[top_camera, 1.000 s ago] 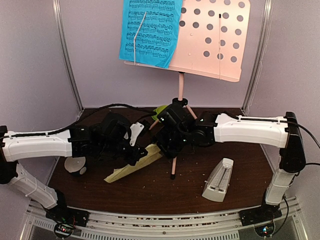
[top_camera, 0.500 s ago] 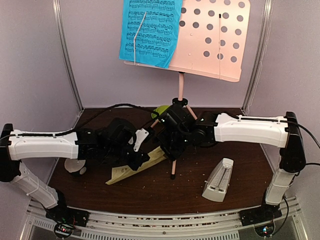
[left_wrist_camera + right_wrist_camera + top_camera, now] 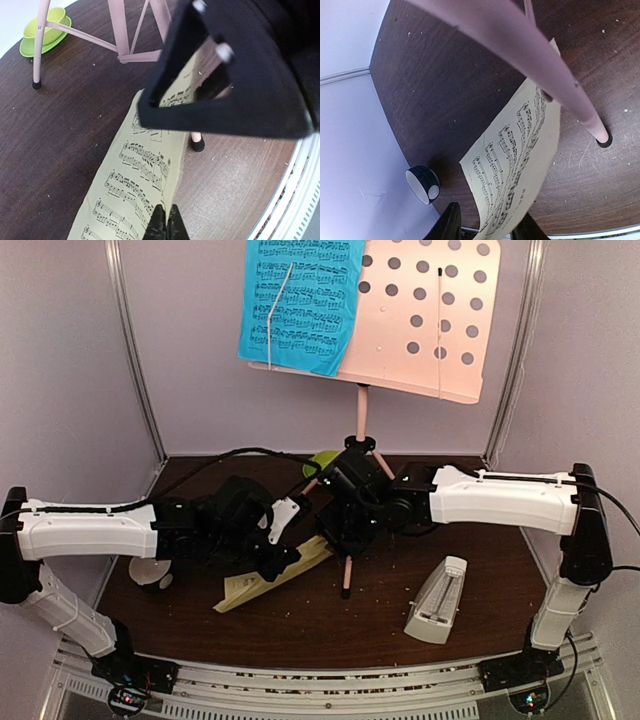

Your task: Set up the instrument practice props

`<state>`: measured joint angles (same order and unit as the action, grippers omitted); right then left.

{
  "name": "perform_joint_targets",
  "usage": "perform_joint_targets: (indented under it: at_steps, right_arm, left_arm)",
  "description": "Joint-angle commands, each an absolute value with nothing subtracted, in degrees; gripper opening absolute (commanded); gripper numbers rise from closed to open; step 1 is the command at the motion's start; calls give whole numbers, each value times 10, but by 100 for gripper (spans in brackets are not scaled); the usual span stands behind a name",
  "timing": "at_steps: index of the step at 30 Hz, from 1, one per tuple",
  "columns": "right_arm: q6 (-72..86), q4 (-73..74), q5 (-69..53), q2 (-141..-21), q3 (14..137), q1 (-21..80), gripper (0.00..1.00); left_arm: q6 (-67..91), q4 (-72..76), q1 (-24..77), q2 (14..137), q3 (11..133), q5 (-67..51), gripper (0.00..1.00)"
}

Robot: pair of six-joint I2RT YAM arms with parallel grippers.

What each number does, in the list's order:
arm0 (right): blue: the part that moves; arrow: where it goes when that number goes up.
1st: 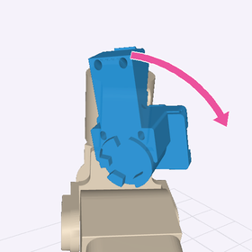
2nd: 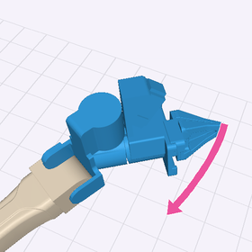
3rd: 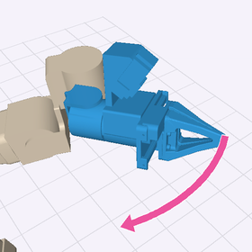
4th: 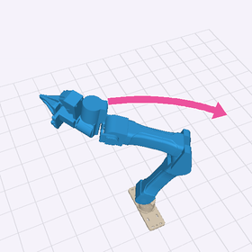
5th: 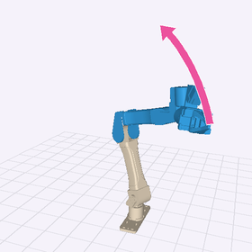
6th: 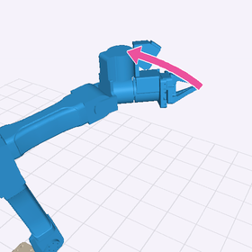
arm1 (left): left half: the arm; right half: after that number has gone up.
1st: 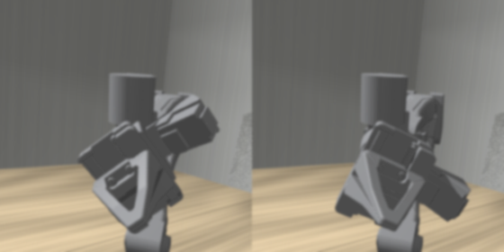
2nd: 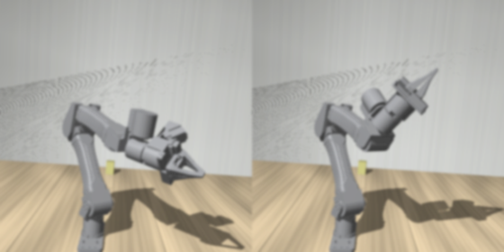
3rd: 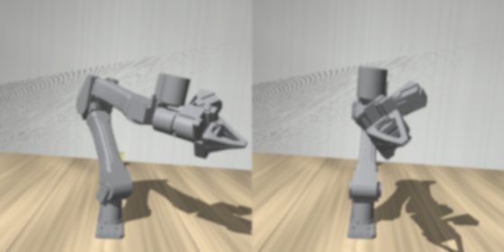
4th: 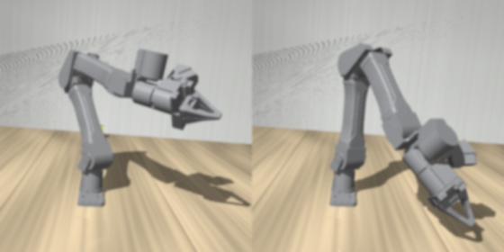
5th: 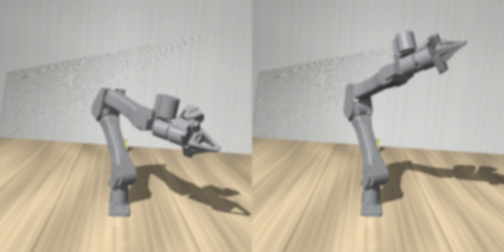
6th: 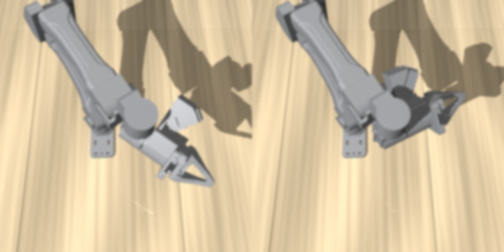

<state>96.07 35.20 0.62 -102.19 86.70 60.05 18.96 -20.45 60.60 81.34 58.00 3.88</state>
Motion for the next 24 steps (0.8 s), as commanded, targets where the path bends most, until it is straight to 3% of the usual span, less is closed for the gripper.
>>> perform_joint_targets:
  at_steps: [1, 6, 11, 20, 24]
  right_arm:
    - [968, 380, 36, -984, 862, 598, 25]
    - [963, 377, 42, -952, 825, 597, 0]
    - [941, 341, 38, -899, 738, 589, 0]
    - [697, 206, -3, -817, 642, 574, 0]
    - [544, 186, -11, -788, 653, 574, 0]
  left_arm:
    - [180, -179, 611, 820, 585, 43, 0]
    - [173, -176, 611, 811, 591, 24, 19]
    - [185, -173, 610, 787, 584, 11, 28]
    - [216, -140, 536, 671, 519, -89, 74]
    - [215, -145, 492, 662, 520, -113, 81]
